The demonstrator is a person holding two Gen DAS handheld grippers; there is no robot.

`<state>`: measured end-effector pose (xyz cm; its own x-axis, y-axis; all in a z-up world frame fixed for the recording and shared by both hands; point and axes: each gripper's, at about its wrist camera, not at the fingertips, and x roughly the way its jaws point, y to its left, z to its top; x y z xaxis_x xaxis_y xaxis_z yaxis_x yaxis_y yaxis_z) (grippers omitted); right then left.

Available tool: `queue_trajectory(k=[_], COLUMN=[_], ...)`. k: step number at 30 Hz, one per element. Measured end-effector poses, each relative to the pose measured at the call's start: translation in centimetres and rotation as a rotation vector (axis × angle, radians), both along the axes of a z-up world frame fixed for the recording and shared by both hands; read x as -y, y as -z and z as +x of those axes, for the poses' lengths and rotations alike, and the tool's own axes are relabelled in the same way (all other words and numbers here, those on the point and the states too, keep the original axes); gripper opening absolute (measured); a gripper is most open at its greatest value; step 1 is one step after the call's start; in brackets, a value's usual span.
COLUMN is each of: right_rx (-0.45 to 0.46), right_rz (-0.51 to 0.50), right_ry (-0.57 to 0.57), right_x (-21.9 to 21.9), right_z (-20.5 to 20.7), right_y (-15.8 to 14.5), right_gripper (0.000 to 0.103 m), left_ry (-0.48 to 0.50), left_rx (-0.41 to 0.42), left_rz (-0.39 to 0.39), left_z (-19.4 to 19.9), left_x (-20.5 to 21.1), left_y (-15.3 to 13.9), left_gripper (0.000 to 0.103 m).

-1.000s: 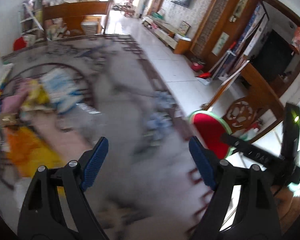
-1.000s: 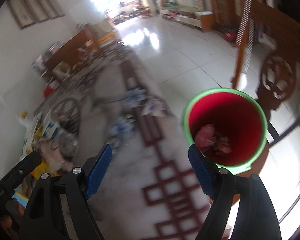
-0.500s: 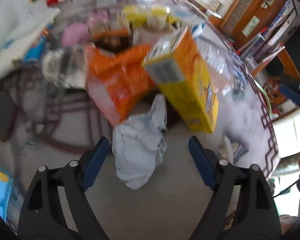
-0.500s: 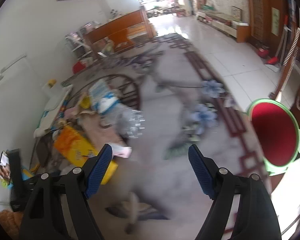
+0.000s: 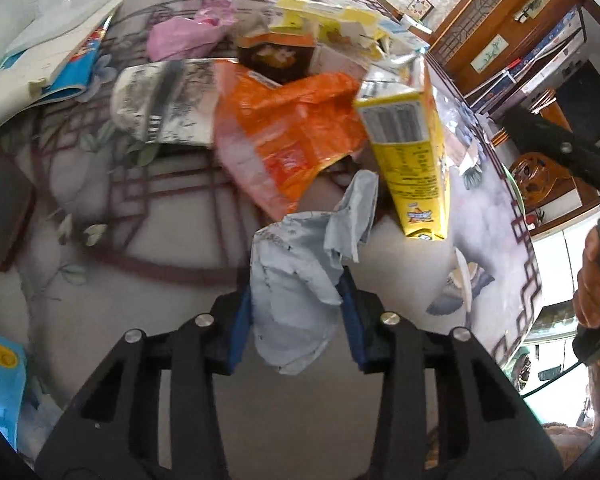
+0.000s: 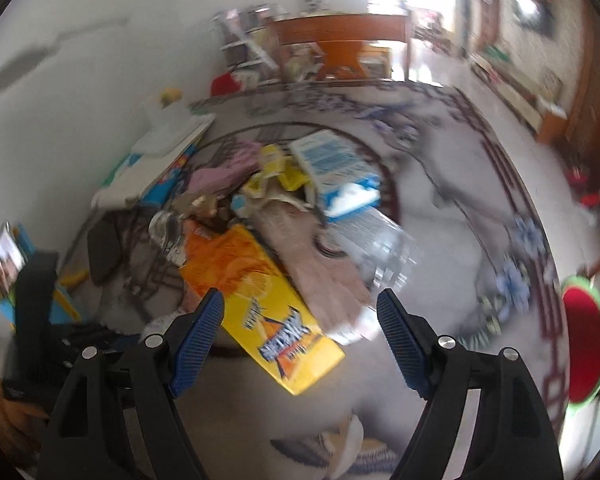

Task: Collect trash
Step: 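Return to the table and grasp the grey plastic bag with the left gripper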

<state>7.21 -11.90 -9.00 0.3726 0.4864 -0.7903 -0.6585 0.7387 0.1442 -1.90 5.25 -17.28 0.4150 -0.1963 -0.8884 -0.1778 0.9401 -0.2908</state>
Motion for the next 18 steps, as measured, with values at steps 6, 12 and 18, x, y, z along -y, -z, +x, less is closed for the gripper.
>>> queue_trajectory(k=[6, 12, 18], right_rx=[0.003, -0.060, -0.063], right_rz=[-0.064, -0.091, -0.130], right_ry=[-0.130, -0.169, -0.208], right_x=[-3.9, -5.6, -5.7], right_z=[0.1, 0.3, -0.7], right_y=[1.8, 4.1, 5.5], right_gripper=[0.076, 0.077, 0.083], left_ry=[-0.028, -0.042, -0.051], left_rx=[-0.011, -0.013, -0.012], left_rz=[-0.009, -0.021, -0.016], left_z=[-0.5, -0.7, -0.9], left_x=[-1.0, -1.9, -2.4], left_y=[0.3, 0.6, 0.5], left_gripper=[0.039, 0.043, 0.052])
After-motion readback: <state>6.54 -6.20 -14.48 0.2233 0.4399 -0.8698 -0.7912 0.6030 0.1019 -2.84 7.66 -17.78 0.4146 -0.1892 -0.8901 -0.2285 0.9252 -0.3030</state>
